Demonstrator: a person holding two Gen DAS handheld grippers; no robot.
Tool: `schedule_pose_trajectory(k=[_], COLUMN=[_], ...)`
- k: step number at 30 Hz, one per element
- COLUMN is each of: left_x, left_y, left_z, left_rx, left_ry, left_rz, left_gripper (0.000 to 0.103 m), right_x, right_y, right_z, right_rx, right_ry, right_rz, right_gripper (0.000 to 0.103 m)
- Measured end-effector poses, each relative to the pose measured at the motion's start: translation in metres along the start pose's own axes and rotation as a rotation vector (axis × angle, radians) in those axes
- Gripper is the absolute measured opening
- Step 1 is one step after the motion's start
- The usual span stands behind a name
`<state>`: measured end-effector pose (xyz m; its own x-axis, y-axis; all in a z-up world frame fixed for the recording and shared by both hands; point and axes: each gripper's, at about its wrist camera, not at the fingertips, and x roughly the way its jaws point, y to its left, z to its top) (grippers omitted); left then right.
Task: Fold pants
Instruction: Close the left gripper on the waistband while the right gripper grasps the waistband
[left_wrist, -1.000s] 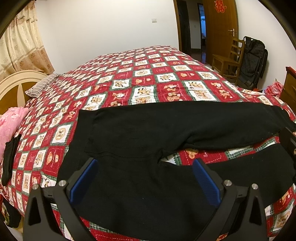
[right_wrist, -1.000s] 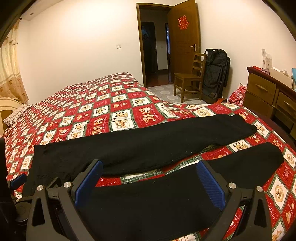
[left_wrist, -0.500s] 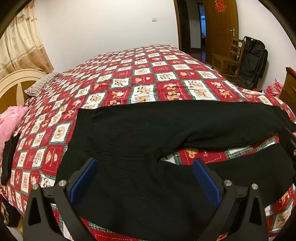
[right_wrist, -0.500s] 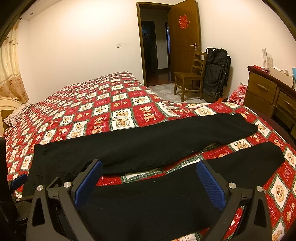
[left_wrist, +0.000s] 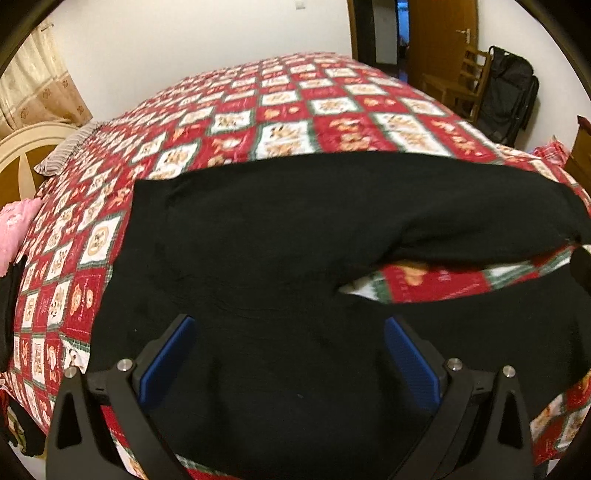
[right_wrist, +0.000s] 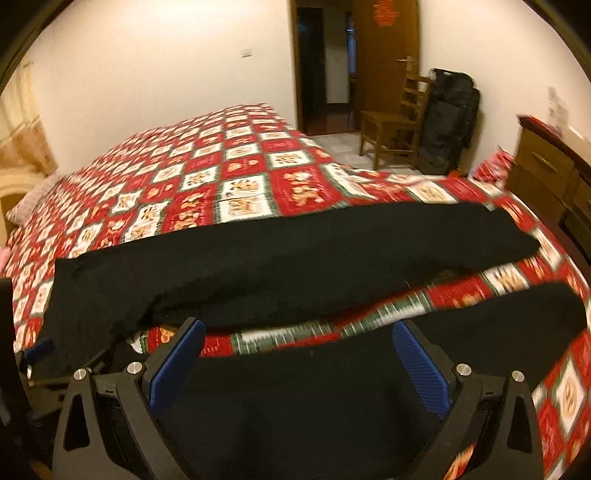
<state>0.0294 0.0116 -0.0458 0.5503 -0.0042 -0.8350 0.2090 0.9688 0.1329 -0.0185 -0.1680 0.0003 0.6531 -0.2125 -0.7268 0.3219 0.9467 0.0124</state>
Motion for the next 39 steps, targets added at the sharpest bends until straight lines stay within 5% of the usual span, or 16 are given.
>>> schedule_pose_trajectory(k=[5, 9, 18, 22, 28, 31, 39], left_x=[0.010, 0.030, 0.094, 0.101, 0.106, 0.109, 0.100], left_y=[0.023, 0.044, 0.060, 0.061, 0.067, 0.072, 0.078], left_z=[0.030, 0.066, 0.086, 0.086, 0.080, 0.078, 0.085], left_rx=[0.002, -0.017, -0.053, -0.072, -0.139, -0.177, -0.159], left_ry=[-0.048, -0.083, 0.029, 0.020, -0.023, -0.028, 0.068], left_rz=[0.051, 0.111, 0.118, 0.101, 0.050, 0.018, 0.019], left_gripper=[0.103, 0.103, 0.103, 0.103, 0.103, 0.103, 0.103], right_x=[0.048, 0.098, 0.168, 0.182, 0.180, 0.174, 0.127], right_y=[0.027, 0.046, 0.071, 0.067, 0.073, 0.077, 0.074], right_z=[0.045, 0.065, 0.083, 0.080, 0.080, 0.080, 0.074], right_rx=[-0.192, -0.295, -0.414, -0.407, -0.456, -0.479, -0.485], right_ry=[0.021, 0.081, 0.171, 0.188, 0.172, 0.177, 0.049], right_rz=[0.119, 0.150, 0.213, 0.245, 0.266, 0.286, 0.325], right_gripper=[0.101, 0.082, 0.080, 0.076, 0.048, 0.012, 0.005])
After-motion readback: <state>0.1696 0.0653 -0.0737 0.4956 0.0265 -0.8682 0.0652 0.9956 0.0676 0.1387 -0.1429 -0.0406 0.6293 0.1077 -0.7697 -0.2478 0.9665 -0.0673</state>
